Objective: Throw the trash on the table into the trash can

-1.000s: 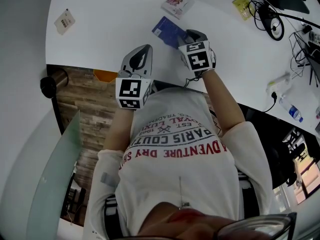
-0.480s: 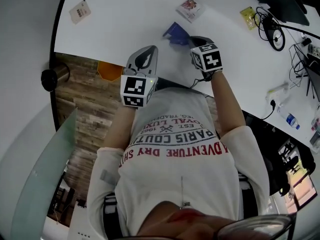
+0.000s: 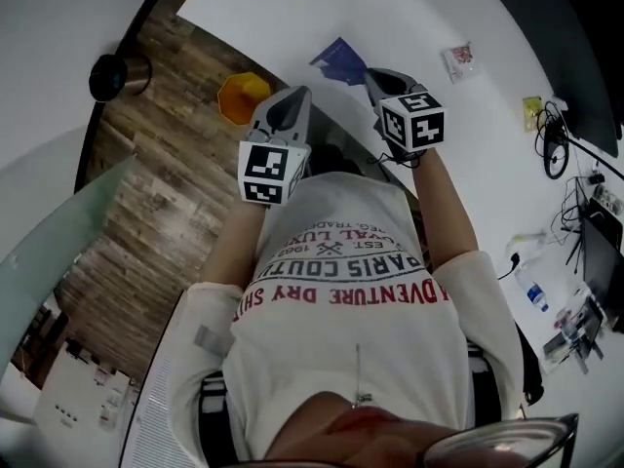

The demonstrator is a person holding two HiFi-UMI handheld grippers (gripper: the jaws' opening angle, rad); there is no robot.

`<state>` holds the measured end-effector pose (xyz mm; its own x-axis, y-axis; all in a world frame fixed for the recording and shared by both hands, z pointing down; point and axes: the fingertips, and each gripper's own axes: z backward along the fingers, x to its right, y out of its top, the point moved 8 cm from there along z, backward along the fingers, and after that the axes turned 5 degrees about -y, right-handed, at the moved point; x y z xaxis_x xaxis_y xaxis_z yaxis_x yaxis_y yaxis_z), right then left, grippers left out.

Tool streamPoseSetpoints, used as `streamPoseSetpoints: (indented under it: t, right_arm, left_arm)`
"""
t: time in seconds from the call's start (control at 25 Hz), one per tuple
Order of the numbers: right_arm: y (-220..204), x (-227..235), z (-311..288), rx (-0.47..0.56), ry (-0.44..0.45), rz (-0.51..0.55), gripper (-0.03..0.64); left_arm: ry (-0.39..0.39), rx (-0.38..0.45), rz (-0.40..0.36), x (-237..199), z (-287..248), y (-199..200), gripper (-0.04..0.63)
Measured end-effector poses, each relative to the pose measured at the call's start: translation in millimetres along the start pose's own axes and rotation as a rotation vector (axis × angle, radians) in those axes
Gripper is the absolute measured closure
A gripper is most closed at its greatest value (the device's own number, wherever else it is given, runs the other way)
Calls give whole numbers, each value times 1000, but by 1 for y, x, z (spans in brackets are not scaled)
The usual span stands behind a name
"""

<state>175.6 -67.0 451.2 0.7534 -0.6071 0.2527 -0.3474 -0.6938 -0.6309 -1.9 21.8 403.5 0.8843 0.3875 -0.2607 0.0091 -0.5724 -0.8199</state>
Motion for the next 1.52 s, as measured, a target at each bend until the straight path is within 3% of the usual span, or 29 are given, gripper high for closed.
streamPoseSetpoints:
  t: [0.32, 0.44, 0.6, 0.84, 1.08, 1.2, 1.4, 1.48, 1.52]
  right_arm:
    - [29, -160, -132, -143, 232, 247, 589]
    - [13, -214, -184, -208, 271, 300, 588]
    - [-39, -254, -260, -313, 255, 379, 588]
    - [-124, -265, -360, -369, 166, 437, 588]
    - [-227, -240, -472, -473, 60, 472, 586]
    - [-270, -224, -509, -500, 26, 484, 584]
    - [-301, -204, -529, -458, -147, 519, 570]
    - [-303, -206, -526, -435, -127, 503, 436]
    - [-303, -208, -522, -436, -107, 487, 419]
  left_arm:
    - [332, 20, 256, -119, 110, -79, 572]
    - [406, 25, 334, -155, 139, -120, 572]
    - [452, -3, 426, -191, 153, -183, 572]
    - [464, -38, 517, -239, 137, -288, 572]
    - [458, -85, 592, -272, 103, -393, 572]
    - [450, -107, 626, -272, 85, -431, 572]
    - [465, -120, 696, -267, 74, -463, 572]
    - [468, -133, 701, -264, 78, -467, 572]
    - [469, -139, 700, -261, 80, -468, 572]
